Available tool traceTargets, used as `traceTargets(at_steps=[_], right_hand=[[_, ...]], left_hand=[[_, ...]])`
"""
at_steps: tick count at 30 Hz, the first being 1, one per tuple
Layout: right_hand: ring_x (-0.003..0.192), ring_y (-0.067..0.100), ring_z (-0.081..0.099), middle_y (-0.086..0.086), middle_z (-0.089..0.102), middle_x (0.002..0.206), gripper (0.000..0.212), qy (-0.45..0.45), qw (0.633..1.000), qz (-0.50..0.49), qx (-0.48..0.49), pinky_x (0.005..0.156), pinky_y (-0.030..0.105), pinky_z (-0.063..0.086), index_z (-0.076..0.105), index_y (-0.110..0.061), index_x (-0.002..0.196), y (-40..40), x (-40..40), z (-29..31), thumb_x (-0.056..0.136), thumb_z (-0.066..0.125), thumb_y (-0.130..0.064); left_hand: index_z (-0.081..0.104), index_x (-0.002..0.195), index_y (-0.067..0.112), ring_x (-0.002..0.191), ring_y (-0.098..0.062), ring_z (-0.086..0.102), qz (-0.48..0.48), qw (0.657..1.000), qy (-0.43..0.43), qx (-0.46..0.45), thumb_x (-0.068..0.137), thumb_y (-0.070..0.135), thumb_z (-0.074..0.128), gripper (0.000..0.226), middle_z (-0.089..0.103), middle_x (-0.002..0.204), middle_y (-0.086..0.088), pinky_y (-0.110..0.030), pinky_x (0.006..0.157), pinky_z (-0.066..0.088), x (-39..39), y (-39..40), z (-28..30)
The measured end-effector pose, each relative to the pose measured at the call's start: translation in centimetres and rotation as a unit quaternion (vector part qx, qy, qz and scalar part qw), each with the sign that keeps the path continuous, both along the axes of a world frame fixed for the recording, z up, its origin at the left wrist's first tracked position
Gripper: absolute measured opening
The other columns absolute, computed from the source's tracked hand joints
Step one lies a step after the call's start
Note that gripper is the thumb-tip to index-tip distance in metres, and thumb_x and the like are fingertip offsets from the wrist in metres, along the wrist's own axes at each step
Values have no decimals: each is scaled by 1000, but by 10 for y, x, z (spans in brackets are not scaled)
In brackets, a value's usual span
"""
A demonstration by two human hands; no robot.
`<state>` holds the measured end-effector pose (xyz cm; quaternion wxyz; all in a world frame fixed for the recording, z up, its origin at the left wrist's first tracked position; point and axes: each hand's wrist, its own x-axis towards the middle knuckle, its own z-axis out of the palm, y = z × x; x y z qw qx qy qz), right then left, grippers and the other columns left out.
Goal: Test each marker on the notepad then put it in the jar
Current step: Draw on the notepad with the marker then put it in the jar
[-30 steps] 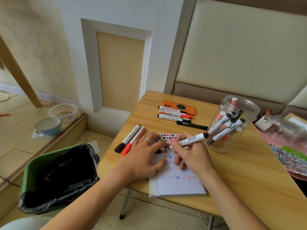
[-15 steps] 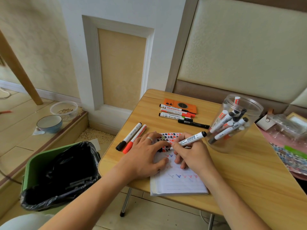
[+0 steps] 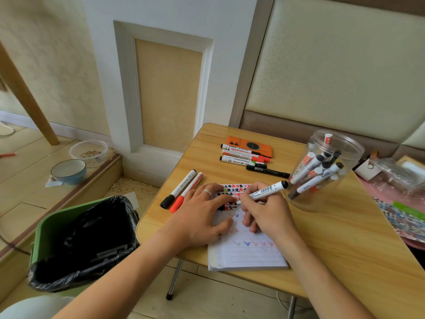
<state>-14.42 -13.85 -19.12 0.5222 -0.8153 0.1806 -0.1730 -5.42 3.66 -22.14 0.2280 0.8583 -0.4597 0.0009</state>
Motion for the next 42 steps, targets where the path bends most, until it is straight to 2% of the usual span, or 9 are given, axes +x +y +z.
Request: traceTargets(at_steps=[6,12,19,23,26,30,33,39,42], right_hand=[[59,50,65,15,68,62,16,10,1000,7,-7,47,34,50,63,-24,80,-2,2,-3,95,69,-22],[48,34,64,15,66,58,14,21,1000,10,-12,44,27,47,62,-18,79,-2,-1,-4,92,68,-16],[59,52,64,14,68,63,15,2,1000,9,1,46,34,49,63,-23,82,0,1,0,95,69,-23],[59,46,65,15,69,66,13,13,1000,11,-6,44,32,48,63,-22,84,1,2,-1,96,69,-25],[61,48,67,14,69,64,13,18,1000,7,-12,45,33,49,63,-20,84,-1,3,-2,95,69,-23],[50,39,65,15,67,59,12,21,1000,-3,-8,45,30,48,61,-18,81,-3,0,-2,90,68,-16],[49,36,65,16,67,60,11,19,1000,-4,-1,45,30,48,61,-15,81,-3,-2,-3,89,68,-13],[46,33,63,14,69,61,11,12,1000,-10,-2,43,30,47,63,-15,87,-1,-1,-1,95,67,-20],[48,35,64,13,70,62,12,13,1000,-7,-2,43,30,47,63,-17,87,-2,1,-2,96,68,-23]], left_hand=[[37,148,47,150,-13,18,0,1000,-5,4,95,63,45,56,25,161,9,-42,123,13,0,0,0],[37,148,47,149,-13,20,3,1000,-5,7,95,62,46,56,25,160,9,-42,123,13,-1,0,1],[37,148,47,148,-13,21,2,1000,-5,4,94,62,45,56,26,160,9,-42,122,14,-1,0,1],[37,149,46,148,-13,21,1,1000,-7,5,95,62,46,57,26,160,9,-41,122,14,-1,1,1],[37,148,47,149,-13,20,0,1000,-7,7,95,62,45,57,25,160,9,-42,122,13,-1,1,1],[37,148,48,149,-13,21,3,1000,-5,6,95,62,45,55,25,160,10,-41,122,13,-1,0,0],[38,147,48,149,-13,21,4,1000,-4,4,95,62,46,55,25,160,10,-41,122,13,-1,-1,0],[37,146,49,148,-12,21,-1,1000,-7,8,95,63,44,54,25,159,10,-41,122,13,-1,0,0],[35,147,47,146,-12,25,-4,1000,-5,-4,94,63,45,56,28,158,10,-41,122,18,-1,1,0]])
